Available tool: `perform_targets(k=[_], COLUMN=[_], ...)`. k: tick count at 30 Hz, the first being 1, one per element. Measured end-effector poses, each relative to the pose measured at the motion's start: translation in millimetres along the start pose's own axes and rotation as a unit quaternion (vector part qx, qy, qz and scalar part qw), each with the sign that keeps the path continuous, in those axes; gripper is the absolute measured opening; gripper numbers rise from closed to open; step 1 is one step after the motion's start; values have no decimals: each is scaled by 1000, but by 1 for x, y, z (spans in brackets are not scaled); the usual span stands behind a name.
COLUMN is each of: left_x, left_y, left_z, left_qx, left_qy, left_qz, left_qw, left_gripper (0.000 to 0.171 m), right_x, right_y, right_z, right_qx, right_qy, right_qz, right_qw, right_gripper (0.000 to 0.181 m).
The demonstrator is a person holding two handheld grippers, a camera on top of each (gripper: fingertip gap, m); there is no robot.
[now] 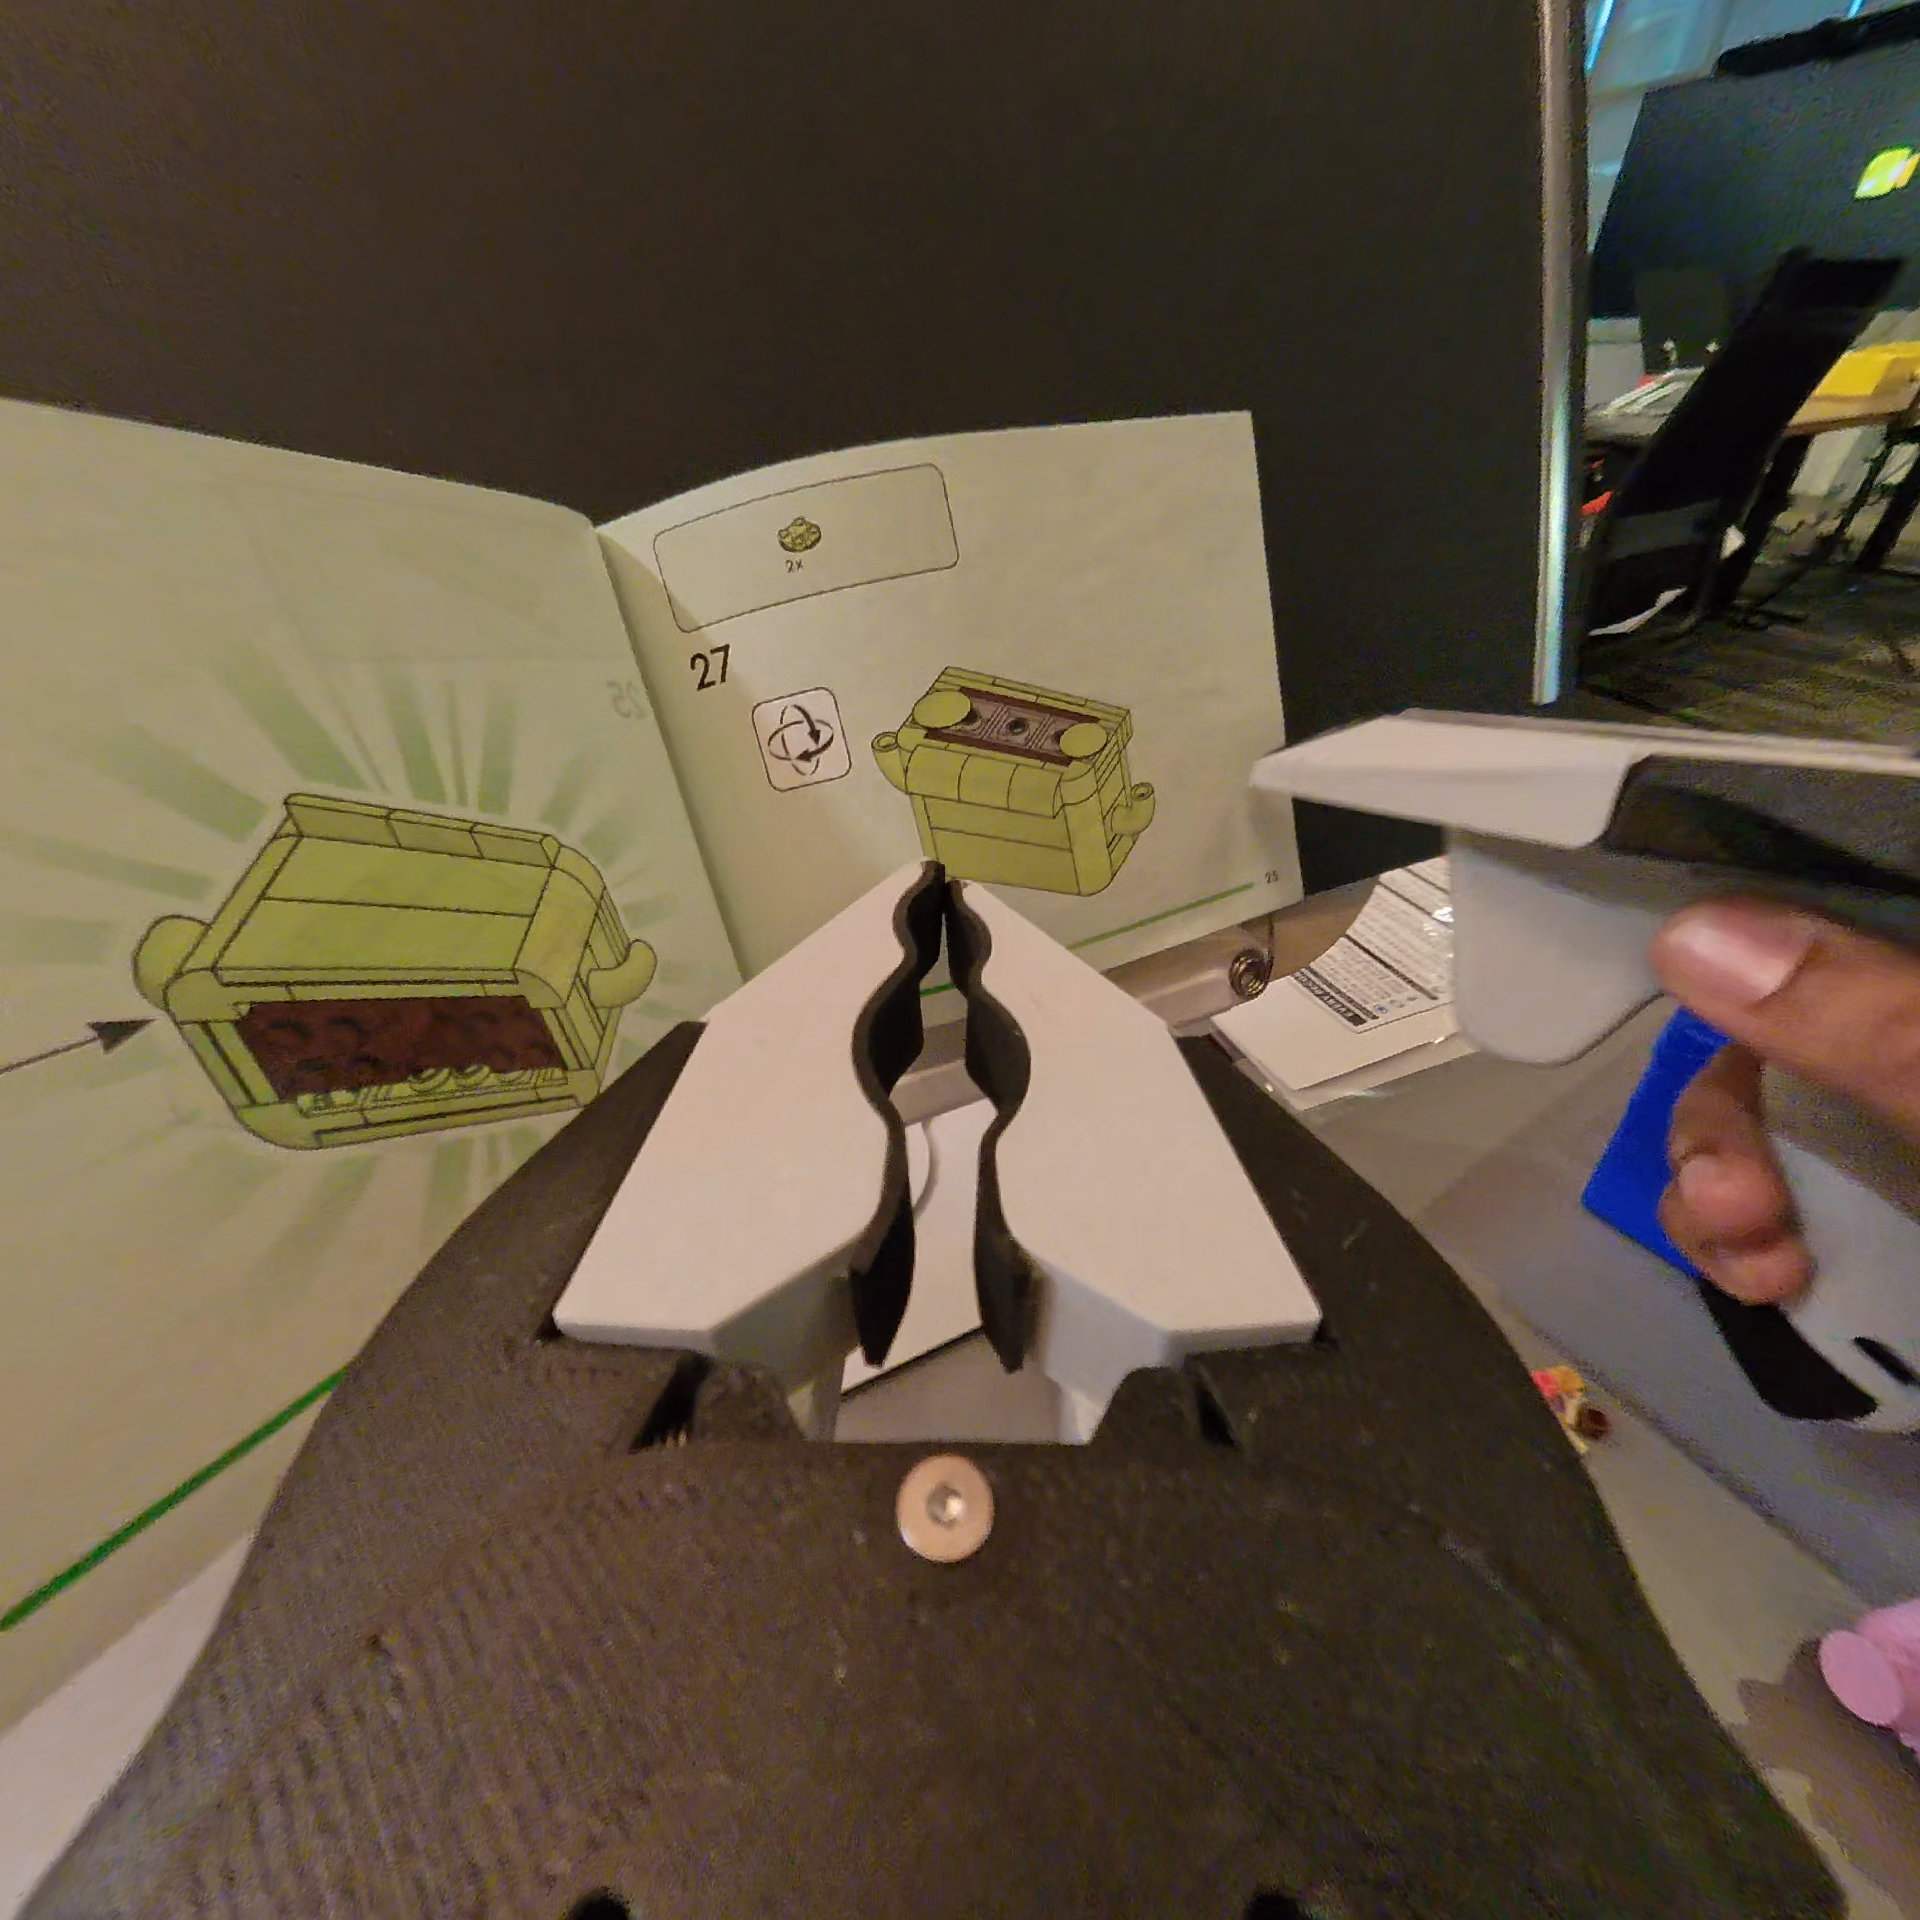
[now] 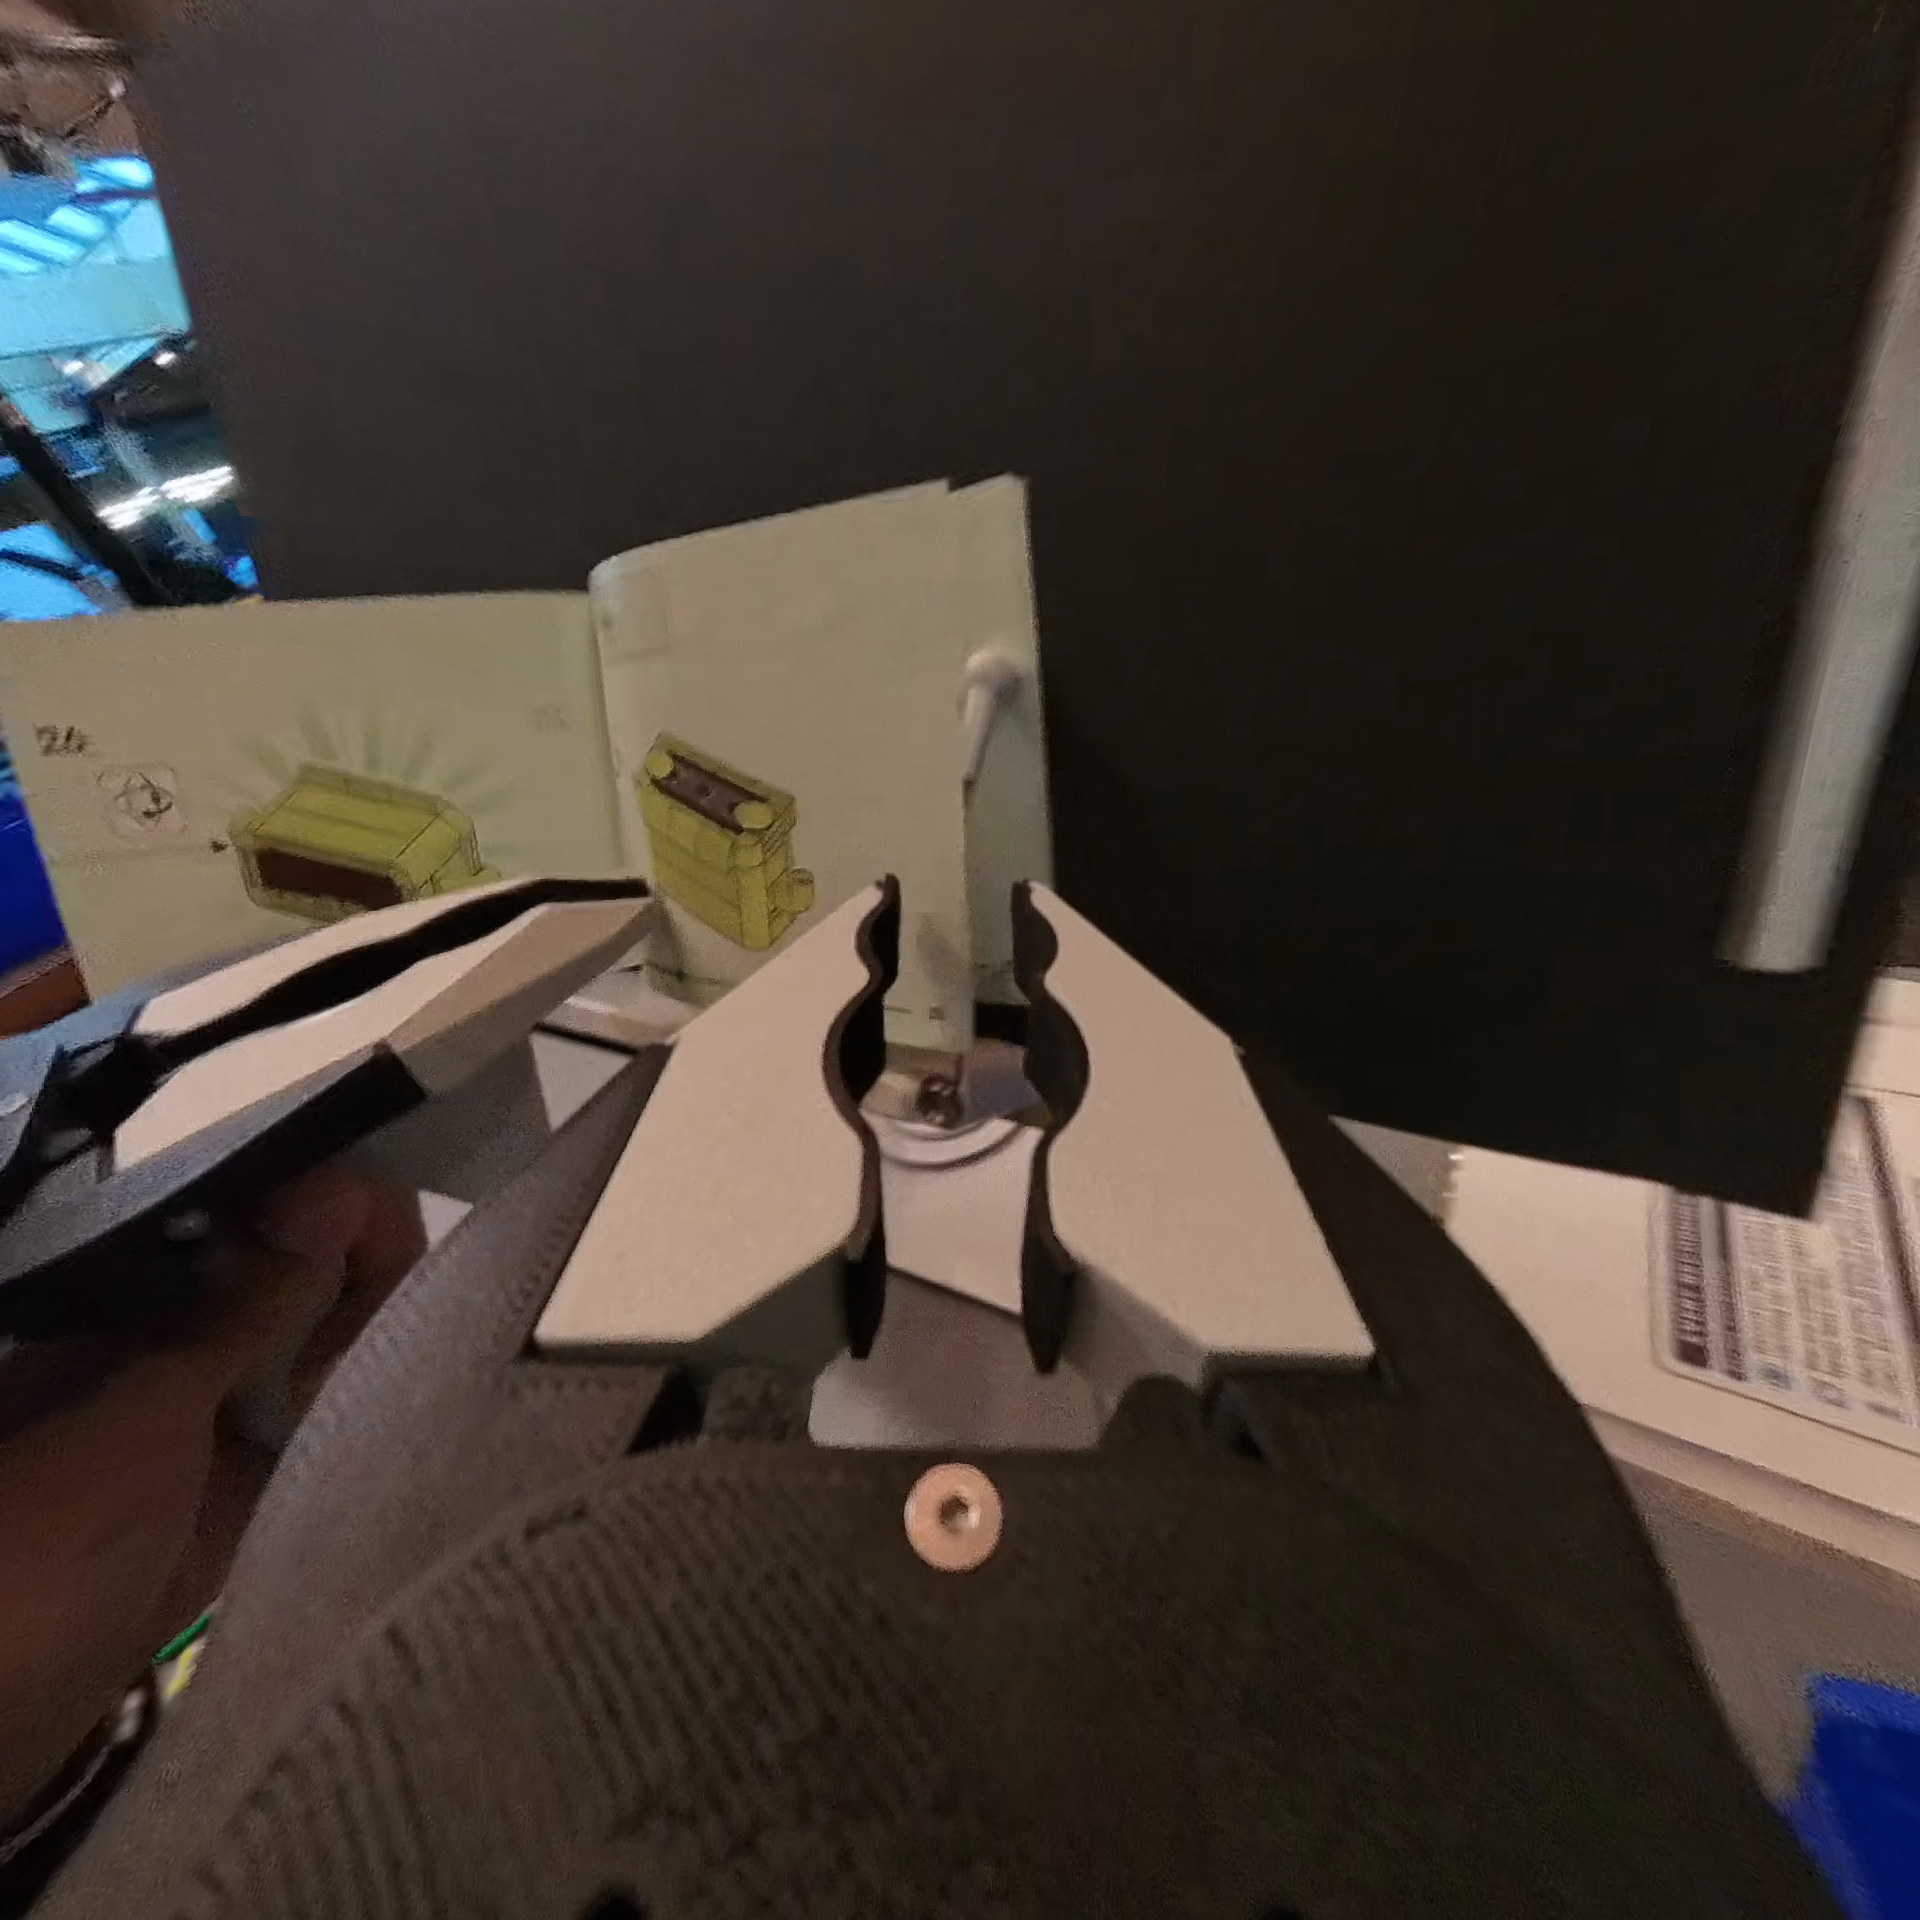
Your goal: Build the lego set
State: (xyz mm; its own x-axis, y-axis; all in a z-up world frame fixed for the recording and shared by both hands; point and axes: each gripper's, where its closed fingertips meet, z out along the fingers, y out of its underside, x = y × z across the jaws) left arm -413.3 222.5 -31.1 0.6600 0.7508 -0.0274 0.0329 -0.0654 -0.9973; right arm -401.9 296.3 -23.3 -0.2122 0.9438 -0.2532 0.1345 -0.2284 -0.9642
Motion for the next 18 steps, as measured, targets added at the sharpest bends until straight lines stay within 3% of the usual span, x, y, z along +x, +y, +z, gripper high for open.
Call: perform_targets(k=[3,9,14,18], left_x=[0,5,7,6], left_y=[-5,-6,-3,-4], left_z=[-2,-2,-2,-2], left_qx=[9,5,0,2], left_qy=[9,35,48,47], left_qz=[-8,-18,-37,-37], left_qw=[1000,999,998,998], left_gripper=[0,0,0,0], right_x=[-14,-14,11,24], right_y=[-2,-11,-36,-19], right_z=[5,3,-21,-16], right_qx=[12,37,131,74], right_qy=[-29,4,57,56], right_qz=[-2,-44,-6,3], right_qw=[1000,998,990,996], right_gripper=[30,42,20,9])
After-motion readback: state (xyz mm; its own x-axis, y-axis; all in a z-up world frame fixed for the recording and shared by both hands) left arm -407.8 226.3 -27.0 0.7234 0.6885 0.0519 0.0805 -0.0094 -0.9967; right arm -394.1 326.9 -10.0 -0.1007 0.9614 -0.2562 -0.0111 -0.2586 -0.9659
